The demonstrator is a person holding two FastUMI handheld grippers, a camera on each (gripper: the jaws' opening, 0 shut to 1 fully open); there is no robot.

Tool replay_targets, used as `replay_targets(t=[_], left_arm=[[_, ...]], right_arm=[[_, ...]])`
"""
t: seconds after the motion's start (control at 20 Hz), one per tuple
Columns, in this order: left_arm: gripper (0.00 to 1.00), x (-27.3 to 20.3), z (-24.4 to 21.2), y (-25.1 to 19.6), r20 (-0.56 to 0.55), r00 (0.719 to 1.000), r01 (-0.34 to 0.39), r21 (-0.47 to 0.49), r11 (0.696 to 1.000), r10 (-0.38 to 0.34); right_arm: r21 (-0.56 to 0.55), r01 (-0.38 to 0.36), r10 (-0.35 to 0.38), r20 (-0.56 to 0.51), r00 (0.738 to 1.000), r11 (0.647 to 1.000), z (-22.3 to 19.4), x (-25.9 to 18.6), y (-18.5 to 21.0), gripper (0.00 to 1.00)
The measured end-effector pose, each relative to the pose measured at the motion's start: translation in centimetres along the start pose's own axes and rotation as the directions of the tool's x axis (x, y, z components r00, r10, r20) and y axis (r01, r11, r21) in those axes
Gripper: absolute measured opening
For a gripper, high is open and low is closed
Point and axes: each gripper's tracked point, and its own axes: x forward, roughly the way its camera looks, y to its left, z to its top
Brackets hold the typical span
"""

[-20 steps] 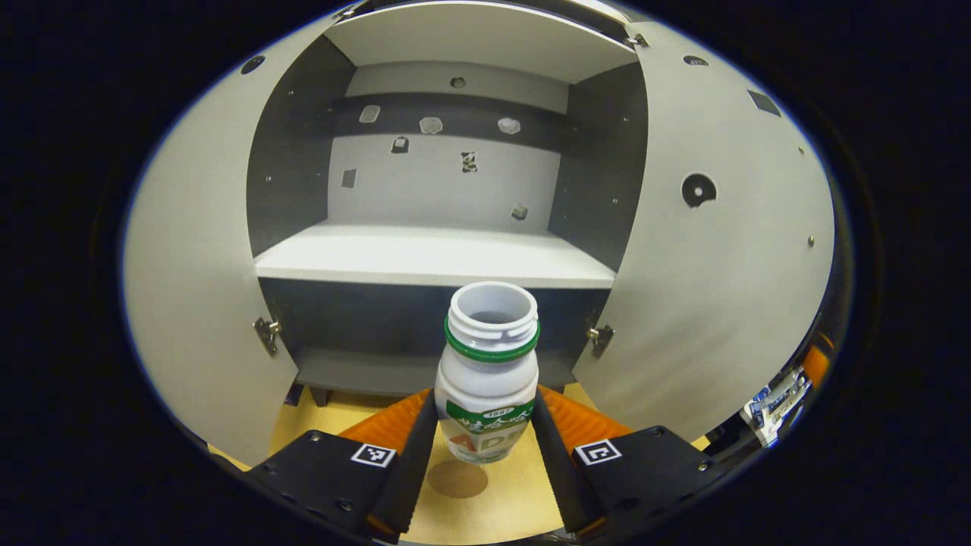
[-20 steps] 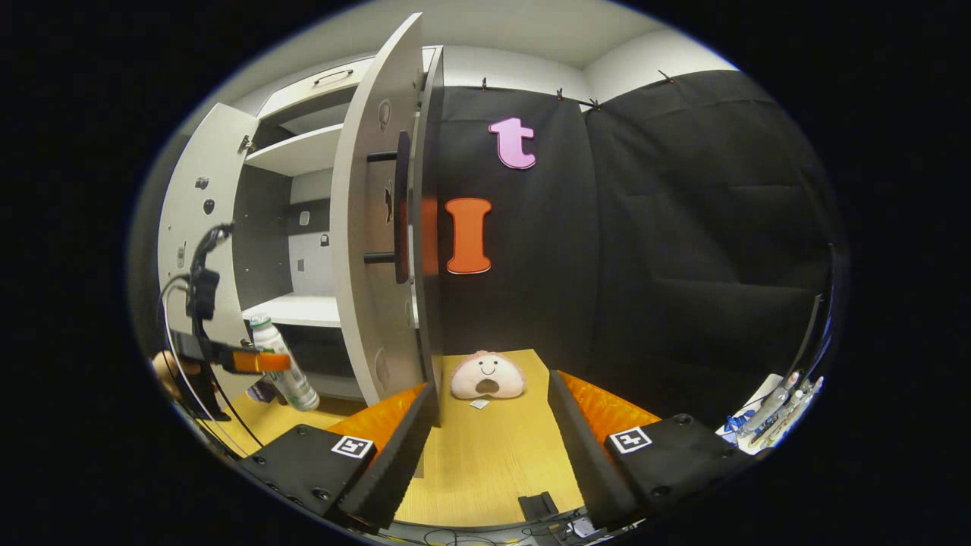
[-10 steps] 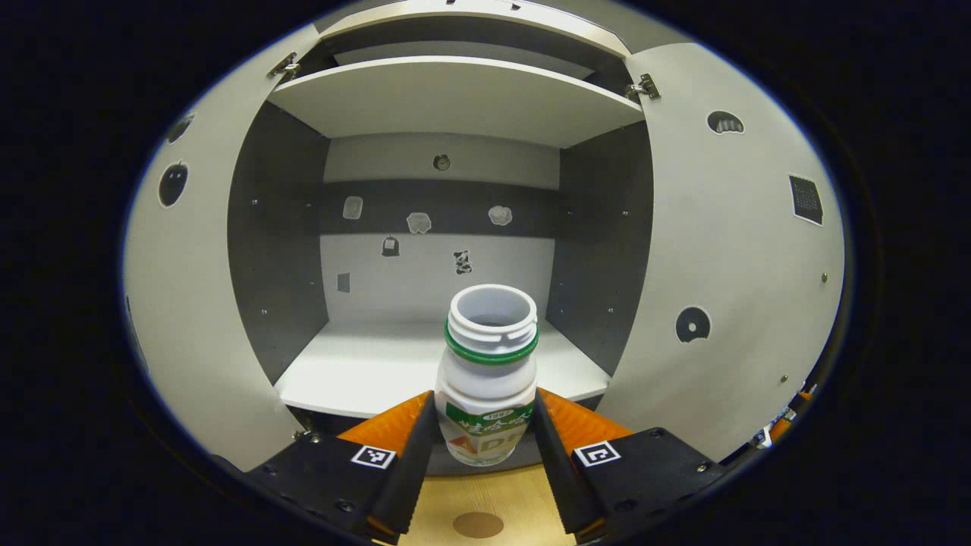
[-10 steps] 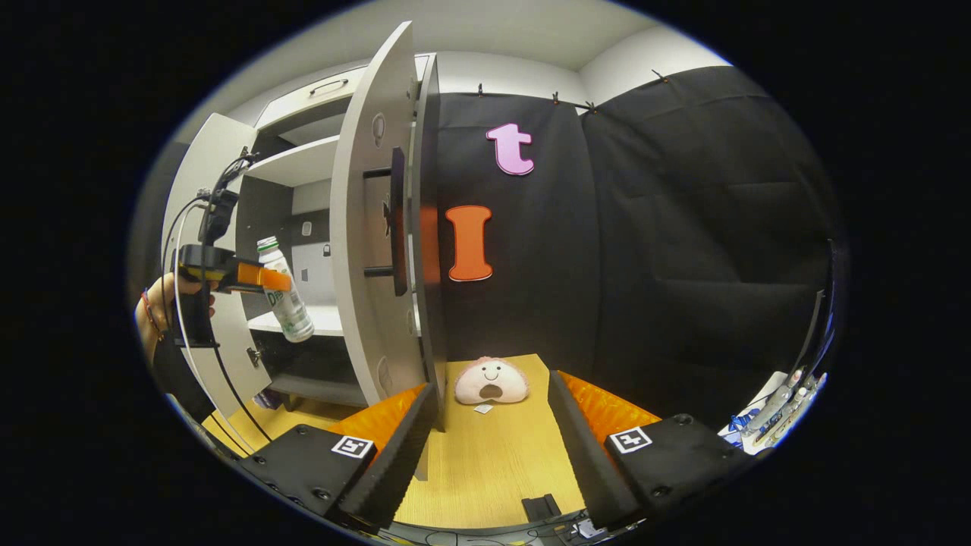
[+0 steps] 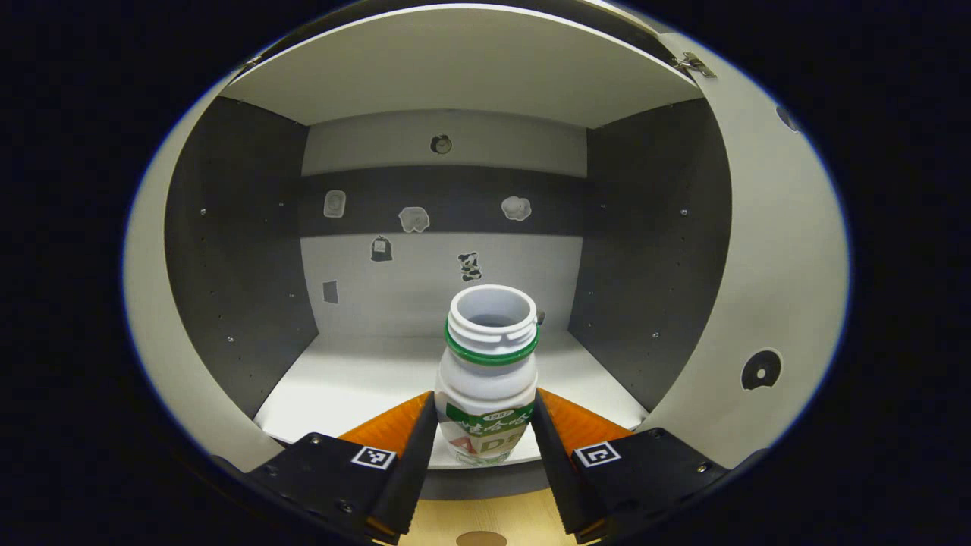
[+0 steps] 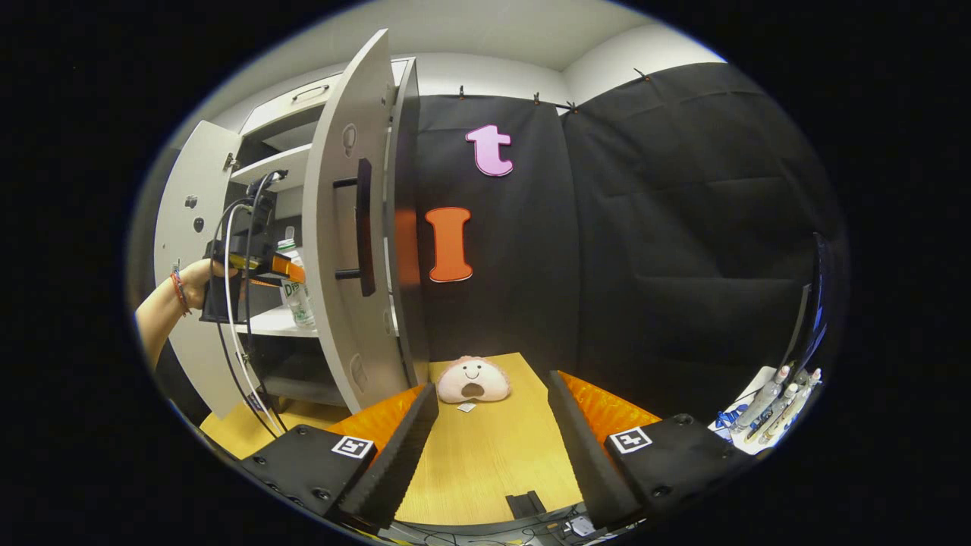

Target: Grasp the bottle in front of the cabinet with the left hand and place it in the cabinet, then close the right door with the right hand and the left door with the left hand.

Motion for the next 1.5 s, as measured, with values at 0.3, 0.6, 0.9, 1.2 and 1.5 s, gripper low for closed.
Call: replay_targets(t=[0.3,0.6,0.9,1.2,1.5], left_arm=[[0.72,2.9,0.2,-0.5,-0.025,0.999,-0.023,0.064,0.998,0.024],[0.77,2.7,-0.3,0.3,-0.039,0.998,-0.049,0.058,0.997,0.051],[0.98,-1.7,1.7,1.8,0.037,0.995,-0.1,0.077,0.992,0.098],[0.97,-10.4,4.8,2.3,0.165,0.983,-0.092,0.037,0.995,0.085],[0.97,-19.7,6.8,4.6,0.279,0.955,-0.111,0.025,0.993,0.1]], right_arm=[[0.014,0.017,-0.017,-0.003,1.0,1.0,0.1,0.5,-1.0,0.97],[0.017,0.011,-0.011,-0.002,1.0,1.0,0.4,0.9,-0.5,0.97],[-0.004,-0.021,0.021,0.003,1.0,1.0,0.9,1.1,0.8,0.97],[-0.017,-0.045,0.045,0.033,0.998,0.999,1.9,1.8,1.2,0.97],[-0.048,-0.06,0.063,0.058,0.996,0.997,3.1,3.3,1.9,0.97]])
